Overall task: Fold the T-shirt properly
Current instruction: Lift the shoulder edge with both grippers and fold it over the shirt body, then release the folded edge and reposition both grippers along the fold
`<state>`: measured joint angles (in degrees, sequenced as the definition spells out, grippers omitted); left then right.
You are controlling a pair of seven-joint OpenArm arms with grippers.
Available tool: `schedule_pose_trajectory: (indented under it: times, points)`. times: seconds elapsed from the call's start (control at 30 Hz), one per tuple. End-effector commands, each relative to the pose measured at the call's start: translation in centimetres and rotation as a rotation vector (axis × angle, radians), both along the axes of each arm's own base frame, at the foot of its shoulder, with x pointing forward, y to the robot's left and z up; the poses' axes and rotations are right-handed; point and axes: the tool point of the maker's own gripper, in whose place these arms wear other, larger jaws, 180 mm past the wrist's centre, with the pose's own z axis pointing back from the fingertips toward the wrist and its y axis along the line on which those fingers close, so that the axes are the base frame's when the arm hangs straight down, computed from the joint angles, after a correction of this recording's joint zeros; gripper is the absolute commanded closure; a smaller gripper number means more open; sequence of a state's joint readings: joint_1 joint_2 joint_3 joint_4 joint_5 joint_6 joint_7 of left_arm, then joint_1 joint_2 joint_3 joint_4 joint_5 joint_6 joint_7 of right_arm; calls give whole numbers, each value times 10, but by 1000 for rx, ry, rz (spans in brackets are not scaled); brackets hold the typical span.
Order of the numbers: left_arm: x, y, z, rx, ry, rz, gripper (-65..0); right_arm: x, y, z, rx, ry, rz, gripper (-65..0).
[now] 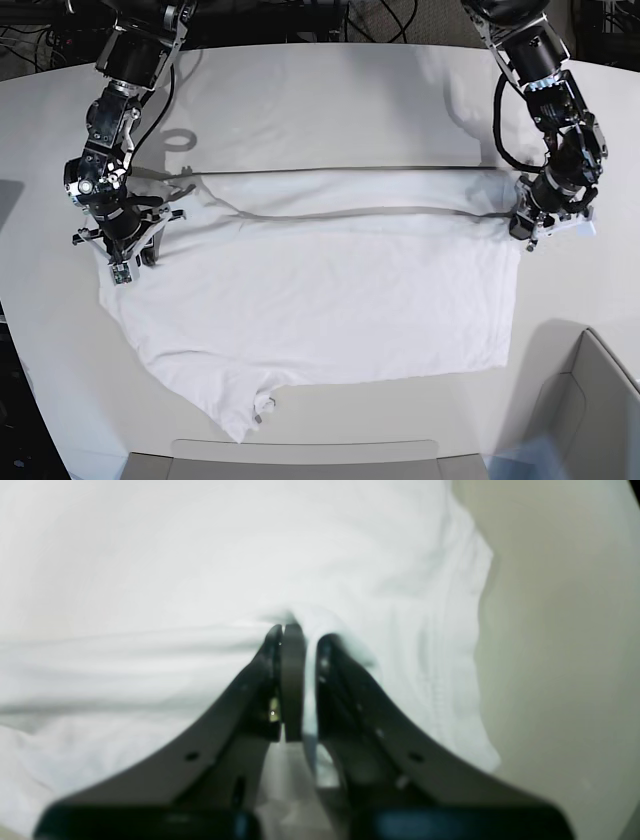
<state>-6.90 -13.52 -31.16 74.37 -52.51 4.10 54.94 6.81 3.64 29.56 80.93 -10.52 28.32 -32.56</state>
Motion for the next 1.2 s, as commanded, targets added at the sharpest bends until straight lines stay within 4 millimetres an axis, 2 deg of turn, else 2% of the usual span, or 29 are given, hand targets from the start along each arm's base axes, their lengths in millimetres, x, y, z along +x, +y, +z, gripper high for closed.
schedule_pose_trajectory:
  times: [0.0,0.17,0.23,0.43,0.7,0.73,0.83,0.9,0.97,1.07,1.17]
  points:
    - [14,7,17,22,-43,13,0,18,-7,23,-13,-76,-8,0]
    - [29,3,26,53,-50,-12,0,38,-6,17,-7,-67,-4,0]
    - [30,7,26,60,-52,13,0,46,-3,17,9,-83,2,0]
    - [26,8,-2,13,12,39,0,61,-6,15,40,-97,2,0]
    - [38,11,3,38,18,6,0,79,-3,20,85,-136,5,0]
    - [39,10,3,40,20,1,0,80,-2,21,86,-139,6,-9]
    - [39,7,3,32,22,-11,-15,81,-6,26,84,-158,-18,-108]
    - [39,8,9,43,6,-12,-93,83,-12,32,70,-179,-43,-165]
    - [42,11,24,71,-35,-13,-158,83,-11,43,51,-203,-27,-217]
    - [38,13,44,132,-87,-22,-180,79,-12,57,34,-240,-14,-262]
    - [31,24,68,175,-148,8,-180,76,-15,72,9,-282,-15,-264]
